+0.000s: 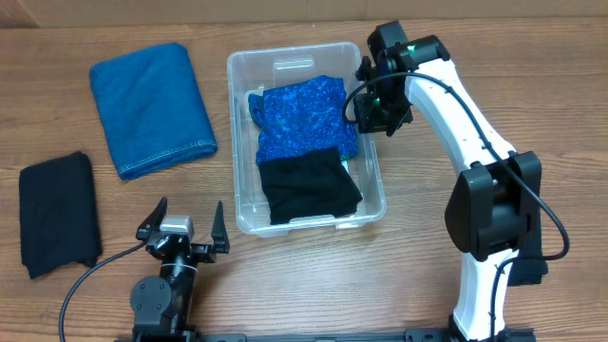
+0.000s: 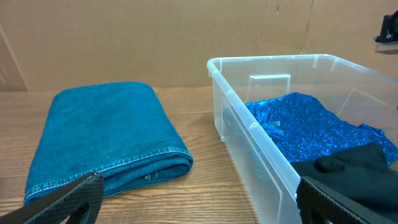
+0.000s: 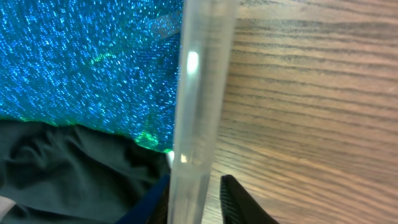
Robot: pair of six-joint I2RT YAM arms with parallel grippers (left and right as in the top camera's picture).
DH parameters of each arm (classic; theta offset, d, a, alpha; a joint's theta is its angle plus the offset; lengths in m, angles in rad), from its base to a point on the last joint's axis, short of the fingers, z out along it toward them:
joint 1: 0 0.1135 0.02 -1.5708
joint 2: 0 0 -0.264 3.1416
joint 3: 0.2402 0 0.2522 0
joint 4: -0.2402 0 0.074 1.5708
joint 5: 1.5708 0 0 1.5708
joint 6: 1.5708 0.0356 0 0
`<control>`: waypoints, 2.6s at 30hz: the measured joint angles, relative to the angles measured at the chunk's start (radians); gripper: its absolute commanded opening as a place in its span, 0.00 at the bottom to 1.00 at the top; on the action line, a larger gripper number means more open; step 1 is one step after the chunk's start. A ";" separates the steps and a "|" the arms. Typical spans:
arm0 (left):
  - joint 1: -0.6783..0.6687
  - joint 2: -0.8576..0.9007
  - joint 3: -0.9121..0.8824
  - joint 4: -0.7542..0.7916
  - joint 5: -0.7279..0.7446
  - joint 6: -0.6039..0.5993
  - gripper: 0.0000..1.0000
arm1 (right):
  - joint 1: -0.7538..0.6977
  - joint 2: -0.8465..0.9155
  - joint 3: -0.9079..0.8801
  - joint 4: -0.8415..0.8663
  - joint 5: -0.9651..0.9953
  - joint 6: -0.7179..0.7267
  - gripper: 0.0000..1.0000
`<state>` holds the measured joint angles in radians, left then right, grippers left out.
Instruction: Pack container
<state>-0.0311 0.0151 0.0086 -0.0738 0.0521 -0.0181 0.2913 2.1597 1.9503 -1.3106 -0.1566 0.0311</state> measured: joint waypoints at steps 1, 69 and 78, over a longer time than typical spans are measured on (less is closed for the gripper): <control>0.000 0.000 0.000 0.000 0.000 0.000 1.00 | 0.000 0.000 0.000 0.004 -0.001 0.010 0.23; 0.000 0.000 0.000 0.000 0.000 0.000 1.00 | -0.003 0.000 -0.002 0.098 0.031 0.156 0.10; 0.000 0.000 0.000 0.000 0.000 0.000 1.00 | -0.003 0.000 -0.002 0.100 0.033 0.206 0.11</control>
<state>-0.0311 0.0151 0.0086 -0.0738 0.0525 -0.0181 0.2886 2.1601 1.9480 -1.2110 -0.1234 0.2367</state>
